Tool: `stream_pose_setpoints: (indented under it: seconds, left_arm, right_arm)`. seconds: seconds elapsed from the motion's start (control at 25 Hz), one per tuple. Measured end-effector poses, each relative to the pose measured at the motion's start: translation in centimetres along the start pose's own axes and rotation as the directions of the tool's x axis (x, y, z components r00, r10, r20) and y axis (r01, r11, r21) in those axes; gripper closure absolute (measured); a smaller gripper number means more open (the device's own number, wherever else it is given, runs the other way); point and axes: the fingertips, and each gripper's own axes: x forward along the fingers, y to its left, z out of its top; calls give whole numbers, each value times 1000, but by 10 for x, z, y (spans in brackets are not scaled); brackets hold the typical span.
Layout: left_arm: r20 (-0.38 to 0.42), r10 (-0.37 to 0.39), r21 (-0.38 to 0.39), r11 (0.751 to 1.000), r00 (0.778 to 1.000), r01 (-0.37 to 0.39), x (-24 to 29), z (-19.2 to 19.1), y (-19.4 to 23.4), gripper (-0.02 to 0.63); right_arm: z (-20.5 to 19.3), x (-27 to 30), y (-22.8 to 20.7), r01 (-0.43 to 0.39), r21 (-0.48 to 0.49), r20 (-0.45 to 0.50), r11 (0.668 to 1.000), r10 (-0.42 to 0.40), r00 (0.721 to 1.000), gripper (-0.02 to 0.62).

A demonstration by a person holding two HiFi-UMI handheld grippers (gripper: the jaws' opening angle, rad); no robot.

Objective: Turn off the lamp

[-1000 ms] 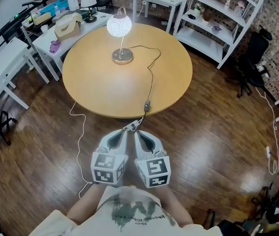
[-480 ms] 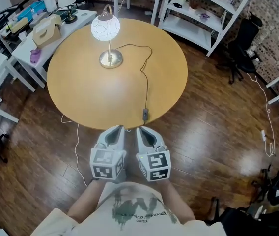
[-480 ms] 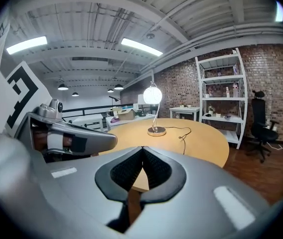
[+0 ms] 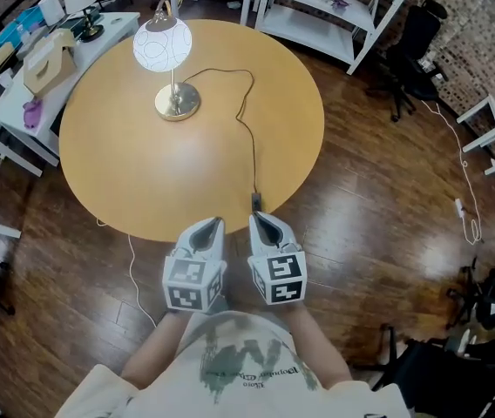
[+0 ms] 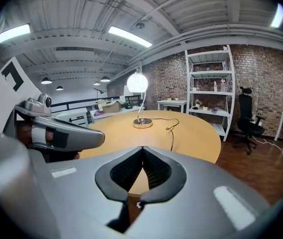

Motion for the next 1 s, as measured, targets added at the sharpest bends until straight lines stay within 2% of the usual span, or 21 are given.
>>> stream_pose_setpoints:
  seconds: [0.28, 0.48, 1.0]
  left_arm:
    - [-23, -89, 42, 995, 996, 90, 15, -1, -2, 606]
    - [-40, -119, 52, 991, 992, 121, 18, -2, 2, 606]
    - [-36, -70, 38, 997, 997, 71, 22, 9, 39, 606]
  right_arm:
    - [-15, 25, -25, 80, 28, -31, 996, -79, 996, 595]
    - [-30, 41, -43, 126, 36, -75, 991, -123, 990, 595]
    - [-71, 85, -63, 136, 31, -200, 990, -127, 972, 595]
